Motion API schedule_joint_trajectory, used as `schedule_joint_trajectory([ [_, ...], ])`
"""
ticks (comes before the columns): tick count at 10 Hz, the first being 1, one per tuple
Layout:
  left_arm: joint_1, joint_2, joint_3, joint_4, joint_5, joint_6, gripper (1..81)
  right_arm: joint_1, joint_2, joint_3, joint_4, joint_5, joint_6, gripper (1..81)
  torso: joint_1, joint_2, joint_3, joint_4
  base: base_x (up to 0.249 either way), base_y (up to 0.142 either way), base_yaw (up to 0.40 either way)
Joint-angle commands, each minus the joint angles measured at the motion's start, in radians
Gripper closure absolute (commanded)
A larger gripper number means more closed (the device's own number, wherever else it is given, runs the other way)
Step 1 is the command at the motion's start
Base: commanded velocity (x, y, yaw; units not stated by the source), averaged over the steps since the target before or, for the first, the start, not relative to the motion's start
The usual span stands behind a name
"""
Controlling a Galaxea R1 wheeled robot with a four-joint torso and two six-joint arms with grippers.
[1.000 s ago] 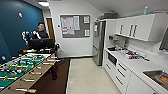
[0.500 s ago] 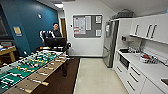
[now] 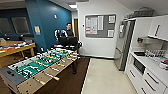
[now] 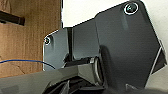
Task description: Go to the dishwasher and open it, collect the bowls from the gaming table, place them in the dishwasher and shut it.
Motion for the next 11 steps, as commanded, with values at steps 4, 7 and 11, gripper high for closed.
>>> schedule_joint_trajectory([
  [4, -0.056, -0.015, -0.004, 0.008, 0.047, 0.009, 1.0, 0.041, -0.019, 0.016, -0.008, -0.034, 0.004, 1.0, 0.000, 0.000, 0.000, 0.000, 0.000, 0.000, 0.343],
  [7, -0.055, -0.012, -0.004, 0.008, 0.047, 0.011, 1.0, 0.039, -0.023, 0.017, -0.008, -0.033, 0.005, 1.0, 0.000, 0.000, 0.000, 0.000, 0.000, 0.000, 0.343],
  [11, -0.055, -0.010, -0.004, 0.008, 0.047, 0.011, 1.0, 0.039, -0.023, 0.014, -0.005, -0.024, 0.005, 1.0, 0.000, 0.000, 0.000, 0.000, 0.000, 0.000, 0.343],
])
